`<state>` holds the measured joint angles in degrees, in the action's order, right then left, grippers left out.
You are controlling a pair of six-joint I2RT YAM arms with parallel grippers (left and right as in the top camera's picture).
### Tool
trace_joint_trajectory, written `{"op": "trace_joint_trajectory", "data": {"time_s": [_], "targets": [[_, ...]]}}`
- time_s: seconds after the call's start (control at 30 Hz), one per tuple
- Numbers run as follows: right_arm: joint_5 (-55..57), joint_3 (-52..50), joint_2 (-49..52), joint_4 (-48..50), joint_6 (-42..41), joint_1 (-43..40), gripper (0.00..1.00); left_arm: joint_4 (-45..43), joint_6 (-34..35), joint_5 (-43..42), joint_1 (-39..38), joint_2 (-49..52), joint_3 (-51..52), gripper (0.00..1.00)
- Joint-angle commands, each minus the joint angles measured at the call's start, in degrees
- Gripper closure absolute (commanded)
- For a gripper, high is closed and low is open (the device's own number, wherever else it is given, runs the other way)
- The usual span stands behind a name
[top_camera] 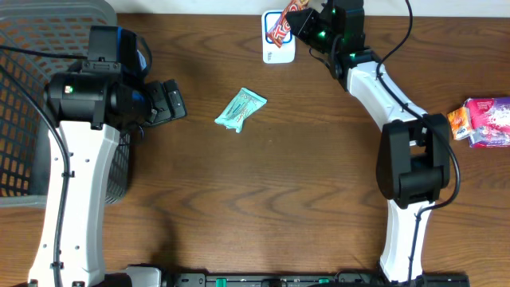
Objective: Scan the item barcode
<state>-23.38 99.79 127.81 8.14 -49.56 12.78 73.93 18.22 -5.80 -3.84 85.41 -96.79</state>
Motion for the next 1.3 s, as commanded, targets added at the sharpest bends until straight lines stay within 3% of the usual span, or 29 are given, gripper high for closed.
{"op": "trace_joint_trajectory", "data": {"time_s": [0.0, 0.37, 0.53, 0.63, 0.77, 0.93, 1.07, 1.2, 1.23, 1.27], "targets": [[5.07, 0.81, 3.19, 2.01, -5.07, 0.50, 0.99, 0.24, 0.50, 0.52, 0.17, -0.17, -0.07, 0.02], [2.82, 1.09, 6.21, 5.97, -6.64, 0.09, 0.99, 0.22, 0.50, 0.52, 0.17, -0.17, -0.07, 0.02], [-2.38, 2.56, 3.21, 4.33, 0.35, -2.89, 0.99, 0.22, 0.50, 0.52, 0.17, -0.17, -0.07, 0.02], [-1.44, 2.73, -1.66, -3.78, 4.42, -6.27, 0.99, 0.24, 0.50, 0.52, 0.17, -0.17, -0.07, 0.02], [6.95, 2.73, -9.16, -21.66, 11.50, -12.35, 0.99, 0.22, 0.50, 0.52, 0.17, -0.17, -0.07, 0.02], [14.80, 2.73, -14.49, -40.17, 26.38, -21.46, 0.99, 0.24, 0.50, 0.52, 0.17, -0.17, -0.07, 0.02], [18.08, 2.71, -14.43, -50.27, 37.46, -28.28, 0.99, 0.22, 0.50, 0.52, 0.17, -0.17, -0.07, 0.02], [21.77, 2.56, -12.63, -54.84, 39.78, -32.85, 0.99, 0.24, 0.50, 0.52, 0.17, -0.17, -0.07, 0.02], [23.67, 2.56, -12.15, -55.36, 39.58, -33.59, 0.94, 0.24, 0.50, 0.52, 0.17, -0.17, -0.07, 0.02], [25.24, 2.56, -11.50, -55.65, 39.04, -34.29, 0.75, 0.22, 0.50, 0.52, 0.17, -0.17, -0.07, 0.02]]}}
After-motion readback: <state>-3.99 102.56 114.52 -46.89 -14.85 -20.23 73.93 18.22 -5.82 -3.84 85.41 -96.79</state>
